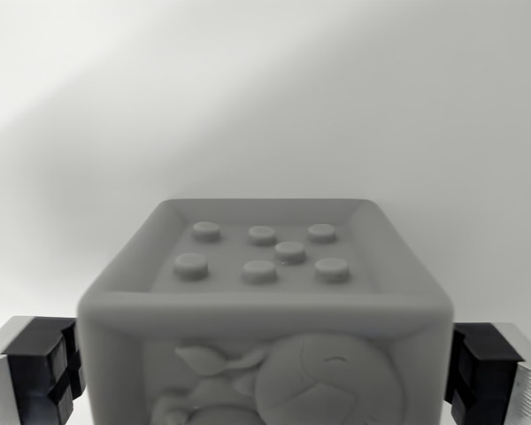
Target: Destack cube
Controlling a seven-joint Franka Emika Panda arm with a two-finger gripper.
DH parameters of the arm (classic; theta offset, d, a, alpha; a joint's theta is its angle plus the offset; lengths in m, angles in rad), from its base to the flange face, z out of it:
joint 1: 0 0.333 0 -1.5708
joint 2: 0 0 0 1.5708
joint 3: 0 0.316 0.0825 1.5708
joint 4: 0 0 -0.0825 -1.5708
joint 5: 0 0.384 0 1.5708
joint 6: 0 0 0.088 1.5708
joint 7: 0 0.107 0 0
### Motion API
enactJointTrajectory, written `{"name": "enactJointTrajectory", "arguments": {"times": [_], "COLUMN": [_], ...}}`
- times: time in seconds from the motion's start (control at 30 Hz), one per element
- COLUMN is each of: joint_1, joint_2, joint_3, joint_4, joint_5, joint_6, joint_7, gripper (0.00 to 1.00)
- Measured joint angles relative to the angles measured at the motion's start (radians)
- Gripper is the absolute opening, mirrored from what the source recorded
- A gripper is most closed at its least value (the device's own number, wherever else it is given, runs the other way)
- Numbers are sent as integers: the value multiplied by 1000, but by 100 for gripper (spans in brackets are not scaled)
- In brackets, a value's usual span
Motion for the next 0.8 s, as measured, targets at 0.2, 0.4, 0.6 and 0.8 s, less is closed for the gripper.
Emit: {"name": "enactJointTrajectory", "arguments": {"times": [0.2,0.4,0.6,0.8], "joint_1": [0,0,4,12], "joint_2": [0,-2,-25,-67], "joint_3": [0,0,-4,-14], "joint_4": [0,0,-7,-18], "joint_5": [0,0,0,-2], "joint_6": [0,-1,-15,-46], "joint_7": [0,0,1,3], "gripper": [100,100,100,100]}}
